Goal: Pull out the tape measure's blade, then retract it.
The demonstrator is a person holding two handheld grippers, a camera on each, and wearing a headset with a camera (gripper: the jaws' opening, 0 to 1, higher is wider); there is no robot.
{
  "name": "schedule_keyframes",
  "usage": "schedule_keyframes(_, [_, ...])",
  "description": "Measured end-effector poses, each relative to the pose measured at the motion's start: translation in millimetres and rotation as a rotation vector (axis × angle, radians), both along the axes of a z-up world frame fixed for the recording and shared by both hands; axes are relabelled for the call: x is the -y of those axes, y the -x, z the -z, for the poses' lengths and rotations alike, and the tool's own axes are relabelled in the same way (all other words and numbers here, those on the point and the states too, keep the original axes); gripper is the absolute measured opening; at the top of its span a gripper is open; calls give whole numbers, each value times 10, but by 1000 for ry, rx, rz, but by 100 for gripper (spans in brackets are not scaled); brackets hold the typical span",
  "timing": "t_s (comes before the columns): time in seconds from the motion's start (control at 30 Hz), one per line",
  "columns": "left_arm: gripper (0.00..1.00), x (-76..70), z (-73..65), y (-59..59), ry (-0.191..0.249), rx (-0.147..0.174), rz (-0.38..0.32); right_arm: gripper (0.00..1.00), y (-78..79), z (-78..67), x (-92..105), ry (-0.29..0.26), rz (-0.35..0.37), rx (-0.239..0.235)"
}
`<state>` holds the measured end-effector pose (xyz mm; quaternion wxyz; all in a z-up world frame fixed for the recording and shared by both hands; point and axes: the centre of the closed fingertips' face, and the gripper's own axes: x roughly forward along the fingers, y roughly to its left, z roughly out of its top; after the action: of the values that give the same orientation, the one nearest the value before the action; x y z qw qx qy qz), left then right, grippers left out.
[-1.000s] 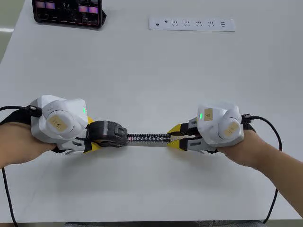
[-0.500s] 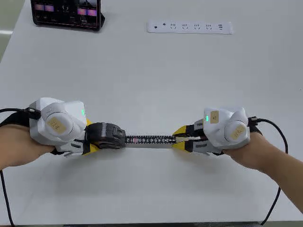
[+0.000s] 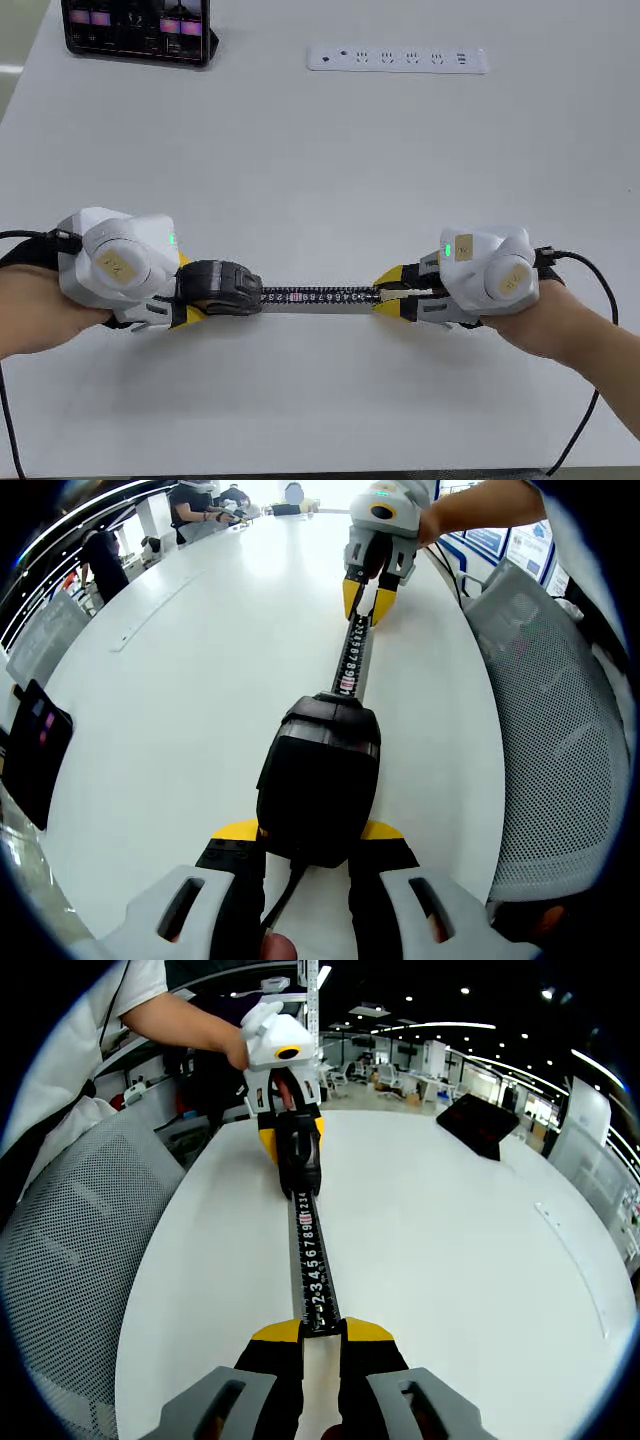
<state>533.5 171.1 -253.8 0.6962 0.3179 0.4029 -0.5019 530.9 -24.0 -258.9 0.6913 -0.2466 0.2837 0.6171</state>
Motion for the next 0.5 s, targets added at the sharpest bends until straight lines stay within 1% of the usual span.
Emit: schedule_keyframes(0.5, [27, 11, -3, 4, 0, 2, -4, 8, -2, -6, 218, 25, 18, 3])
